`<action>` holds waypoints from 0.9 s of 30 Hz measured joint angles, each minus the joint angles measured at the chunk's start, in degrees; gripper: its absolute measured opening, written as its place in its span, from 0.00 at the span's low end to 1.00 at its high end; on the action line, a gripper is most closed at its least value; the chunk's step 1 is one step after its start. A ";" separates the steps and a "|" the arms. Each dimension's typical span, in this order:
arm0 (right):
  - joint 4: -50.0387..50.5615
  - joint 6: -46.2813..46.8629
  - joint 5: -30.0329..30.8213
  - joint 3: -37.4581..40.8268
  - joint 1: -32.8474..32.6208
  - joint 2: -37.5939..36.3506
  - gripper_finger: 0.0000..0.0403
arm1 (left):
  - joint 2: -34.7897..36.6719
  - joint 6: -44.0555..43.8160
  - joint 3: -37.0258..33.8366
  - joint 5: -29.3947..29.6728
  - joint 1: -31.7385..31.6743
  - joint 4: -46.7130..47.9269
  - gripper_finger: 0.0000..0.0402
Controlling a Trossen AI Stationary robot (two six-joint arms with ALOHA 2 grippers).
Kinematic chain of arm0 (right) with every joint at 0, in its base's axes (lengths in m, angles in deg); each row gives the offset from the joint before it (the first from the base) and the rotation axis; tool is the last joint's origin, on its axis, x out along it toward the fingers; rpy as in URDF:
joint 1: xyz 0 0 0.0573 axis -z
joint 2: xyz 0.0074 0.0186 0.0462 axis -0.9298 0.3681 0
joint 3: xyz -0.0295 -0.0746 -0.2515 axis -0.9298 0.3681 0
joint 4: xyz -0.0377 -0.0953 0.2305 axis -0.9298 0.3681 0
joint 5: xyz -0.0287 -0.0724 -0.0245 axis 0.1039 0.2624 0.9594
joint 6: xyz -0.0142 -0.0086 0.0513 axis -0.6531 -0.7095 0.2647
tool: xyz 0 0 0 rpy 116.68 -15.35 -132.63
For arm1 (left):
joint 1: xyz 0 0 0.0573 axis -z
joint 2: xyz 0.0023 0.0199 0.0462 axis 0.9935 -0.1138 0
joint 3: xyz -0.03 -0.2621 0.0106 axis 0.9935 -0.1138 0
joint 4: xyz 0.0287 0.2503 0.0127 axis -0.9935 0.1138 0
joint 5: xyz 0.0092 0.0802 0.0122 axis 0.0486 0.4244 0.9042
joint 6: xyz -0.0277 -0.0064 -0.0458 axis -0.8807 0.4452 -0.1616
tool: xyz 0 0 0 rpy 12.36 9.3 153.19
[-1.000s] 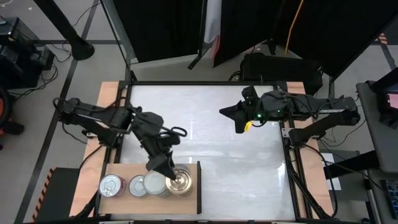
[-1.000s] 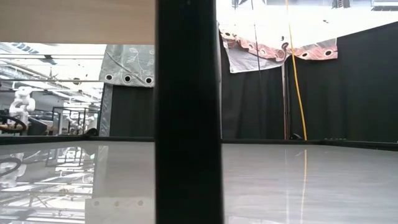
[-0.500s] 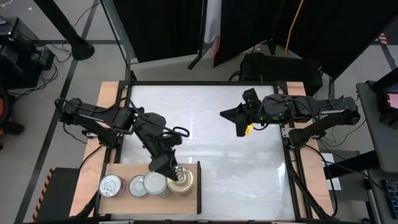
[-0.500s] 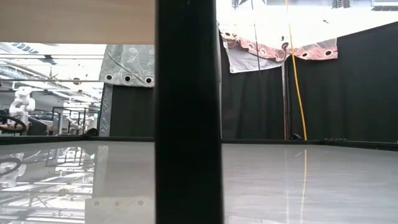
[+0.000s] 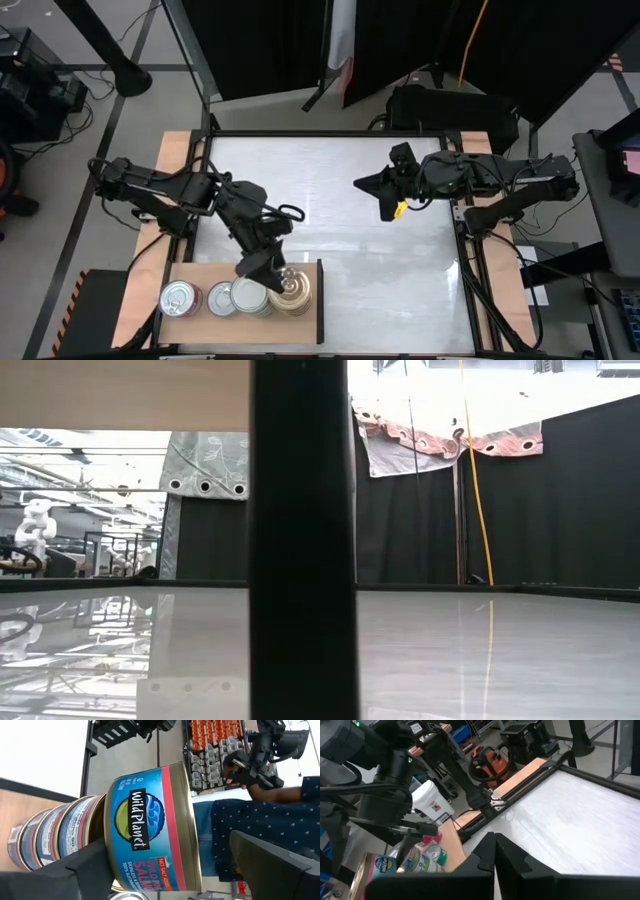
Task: Stack canned seafood by type on shelf
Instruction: Stack the blue pink tuna can on top of the other blue pink tuna cans on the shelf
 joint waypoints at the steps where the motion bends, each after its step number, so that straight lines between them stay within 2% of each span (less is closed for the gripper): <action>1: 0.11 -0.04 0.00 0.00 0.00 0.00 0.00 | 0.00 0.77 0.00 0.04 0.00 -0.08 0.91; 9: 2.57 0.26 -0.05 0.00 0.00 0.00 0.00 | 0.36 6.33 1.38 0.42 0.00 -0.17 0.91; 15: 2.87 0.37 -0.06 0.00 0.00 0.01 0.00 | 0.08 8.13 1.38 0.43 0.00 4.14 0.91; 22: 2.91 0.43 -0.07 -0.02 0.00 0.02 0.00 | 0.33 10.97 1.36 4.91 0.01 4.16 0.89; 27: 2.93 0.42 -0.07 -0.02 0.00 0.02 0.00 | 0.33 14.48 1.36 5.52 0.85 4.16 0.89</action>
